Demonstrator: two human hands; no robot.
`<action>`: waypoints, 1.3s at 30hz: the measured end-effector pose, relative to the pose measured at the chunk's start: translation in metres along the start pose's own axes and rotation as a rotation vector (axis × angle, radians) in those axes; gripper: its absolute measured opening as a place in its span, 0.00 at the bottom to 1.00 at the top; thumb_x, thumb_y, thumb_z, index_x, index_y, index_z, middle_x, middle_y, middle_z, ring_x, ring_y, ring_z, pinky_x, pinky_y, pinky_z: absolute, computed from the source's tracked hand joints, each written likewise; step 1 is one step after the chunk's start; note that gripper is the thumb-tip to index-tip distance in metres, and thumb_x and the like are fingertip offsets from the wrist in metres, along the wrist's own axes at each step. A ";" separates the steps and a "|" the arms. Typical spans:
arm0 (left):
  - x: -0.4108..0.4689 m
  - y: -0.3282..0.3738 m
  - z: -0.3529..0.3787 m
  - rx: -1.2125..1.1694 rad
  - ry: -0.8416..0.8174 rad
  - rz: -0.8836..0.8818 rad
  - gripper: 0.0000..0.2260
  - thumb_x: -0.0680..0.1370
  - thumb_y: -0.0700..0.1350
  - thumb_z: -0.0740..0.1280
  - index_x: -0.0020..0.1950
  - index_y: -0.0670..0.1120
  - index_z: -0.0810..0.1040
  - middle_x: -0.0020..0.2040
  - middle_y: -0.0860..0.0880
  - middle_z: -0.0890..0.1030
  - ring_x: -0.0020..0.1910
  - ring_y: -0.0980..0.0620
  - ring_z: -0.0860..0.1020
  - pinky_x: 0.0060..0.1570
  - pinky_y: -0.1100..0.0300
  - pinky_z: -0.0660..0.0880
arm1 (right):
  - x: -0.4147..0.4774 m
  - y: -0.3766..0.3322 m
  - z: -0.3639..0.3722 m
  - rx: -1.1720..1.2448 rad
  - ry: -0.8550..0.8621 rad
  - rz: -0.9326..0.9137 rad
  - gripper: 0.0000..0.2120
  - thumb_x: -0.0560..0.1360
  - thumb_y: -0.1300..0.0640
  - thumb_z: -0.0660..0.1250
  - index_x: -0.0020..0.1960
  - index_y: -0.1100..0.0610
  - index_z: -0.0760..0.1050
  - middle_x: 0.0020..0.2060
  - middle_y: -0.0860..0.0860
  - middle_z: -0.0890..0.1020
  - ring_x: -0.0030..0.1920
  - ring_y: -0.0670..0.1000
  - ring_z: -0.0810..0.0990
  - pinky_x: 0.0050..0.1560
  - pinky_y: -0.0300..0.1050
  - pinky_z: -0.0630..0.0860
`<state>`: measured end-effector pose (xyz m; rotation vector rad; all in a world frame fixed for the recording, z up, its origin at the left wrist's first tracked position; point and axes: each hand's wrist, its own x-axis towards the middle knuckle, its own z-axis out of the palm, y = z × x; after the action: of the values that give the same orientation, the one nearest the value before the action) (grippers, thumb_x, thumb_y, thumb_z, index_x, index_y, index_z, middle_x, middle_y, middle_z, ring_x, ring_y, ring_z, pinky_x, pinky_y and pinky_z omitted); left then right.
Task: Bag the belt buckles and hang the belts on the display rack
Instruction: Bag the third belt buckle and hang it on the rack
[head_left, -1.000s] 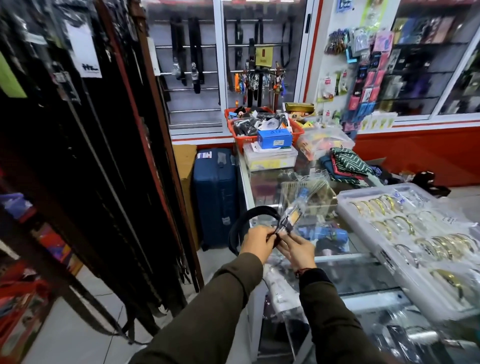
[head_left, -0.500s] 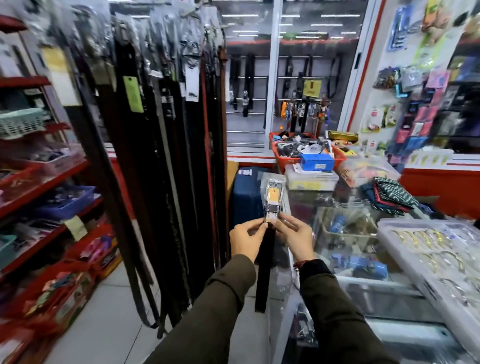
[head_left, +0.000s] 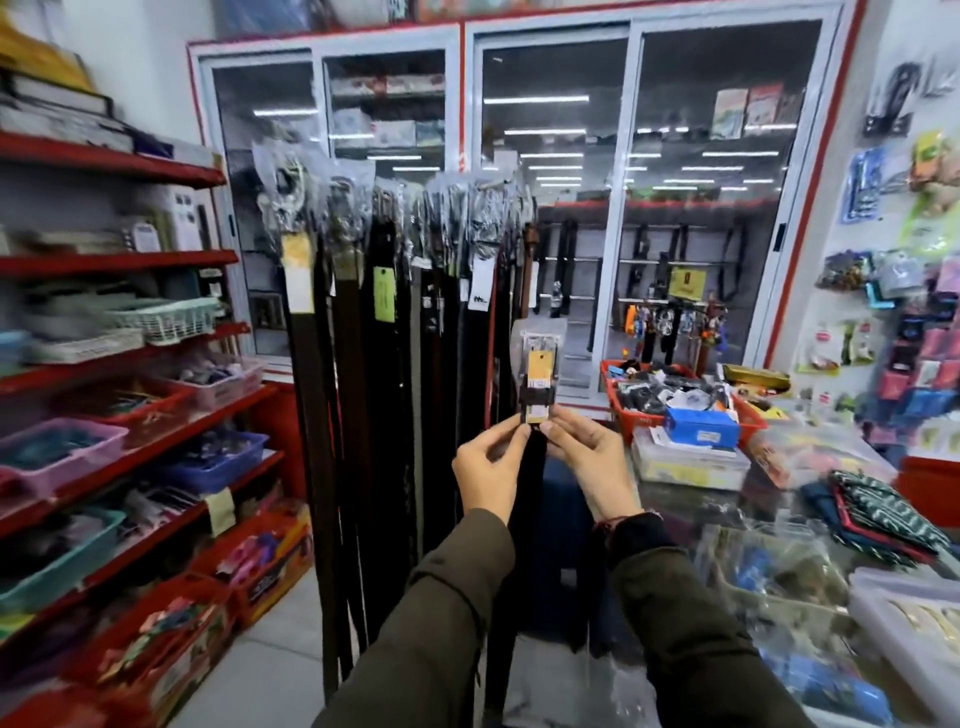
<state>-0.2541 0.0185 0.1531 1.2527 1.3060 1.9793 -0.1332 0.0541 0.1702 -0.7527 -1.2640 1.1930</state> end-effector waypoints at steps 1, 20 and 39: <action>0.009 0.010 -0.001 0.004 -0.003 0.027 0.11 0.76 0.41 0.73 0.59 0.43 0.85 0.48 0.54 0.85 0.45 0.71 0.82 0.50 0.74 0.77 | 0.005 -0.010 0.006 0.021 -0.013 -0.018 0.16 0.75 0.65 0.71 0.62 0.56 0.79 0.49 0.50 0.87 0.48 0.43 0.86 0.48 0.35 0.82; 0.110 0.161 -0.001 -0.021 -0.041 0.182 0.13 0.75 0.40 0.74 0.58 0.38 0.84 0.50 0.40 0.86 0.43 0.52 0.83 0.42 0.59 0.84 | 0.066 -0.143 0.074 0.098 -0.016 -0.250 0.12 0.77 0.61 0.69 0.58 0.65 0.82 0.55 0.65 0.84 0.60 0.64 0.83 0.61 0.59 0.79; 0.125 0.144 -0.016 0.684 -0.076 0.661 0.32 0.83 0.48 0.60 0.82 0.51 0.47 0.83 0.51 0.52 0.80 0.52 0.58 0.73 0.57 0.65 | 0.084 -0.120 0.068 -0.604 0.122 -0.686 0.28 0.84 0.52 0.57 0.81 0.51 0.53 0.80 0.49 0.58 0.81 0.51 0.53 0.81 0.54 0.50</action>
<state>-0.3132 0.0409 0.3337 2.2996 1.7688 1.8861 -0.1784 0.0890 0.3214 -0.7094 -1.6184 0.2005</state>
